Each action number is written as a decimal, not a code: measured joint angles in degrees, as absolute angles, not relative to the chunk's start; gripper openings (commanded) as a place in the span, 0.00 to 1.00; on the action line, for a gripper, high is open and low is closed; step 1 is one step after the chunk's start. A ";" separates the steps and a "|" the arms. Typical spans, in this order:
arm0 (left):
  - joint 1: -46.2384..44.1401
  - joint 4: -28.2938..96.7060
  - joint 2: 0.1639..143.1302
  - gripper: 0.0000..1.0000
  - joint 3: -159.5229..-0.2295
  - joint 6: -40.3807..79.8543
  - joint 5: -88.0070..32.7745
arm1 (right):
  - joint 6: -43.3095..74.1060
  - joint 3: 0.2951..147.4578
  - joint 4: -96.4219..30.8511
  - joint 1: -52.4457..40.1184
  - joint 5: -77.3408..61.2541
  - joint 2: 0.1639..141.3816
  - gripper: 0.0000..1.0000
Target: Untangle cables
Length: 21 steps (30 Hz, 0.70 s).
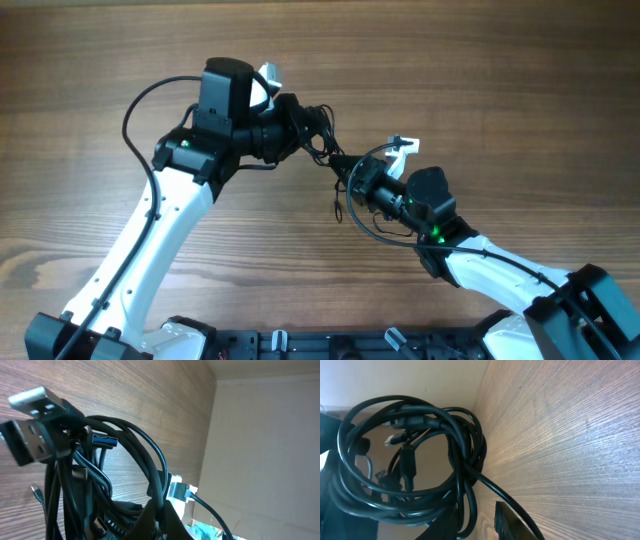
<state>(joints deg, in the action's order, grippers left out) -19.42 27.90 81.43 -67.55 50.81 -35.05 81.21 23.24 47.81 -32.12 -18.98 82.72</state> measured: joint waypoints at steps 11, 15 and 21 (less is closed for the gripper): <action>-20.88 23.51 81.43 0.04 -67.46 53.89 -34.83 | 69.21 23.44 46.65 -31.57 -17.87 82.59 0.05; -12.93 23.92 81.43 0.04 -67.11 53.17 -40.05 | 56.12 24.01 38.61 -25.76 -21.91 79.96 0.18; -10.09 28.34 81.41 0.04 -67.11 41.89 -43.64 | 48.71 23.97 39.92 -12.58 -41.78 73.67 0.72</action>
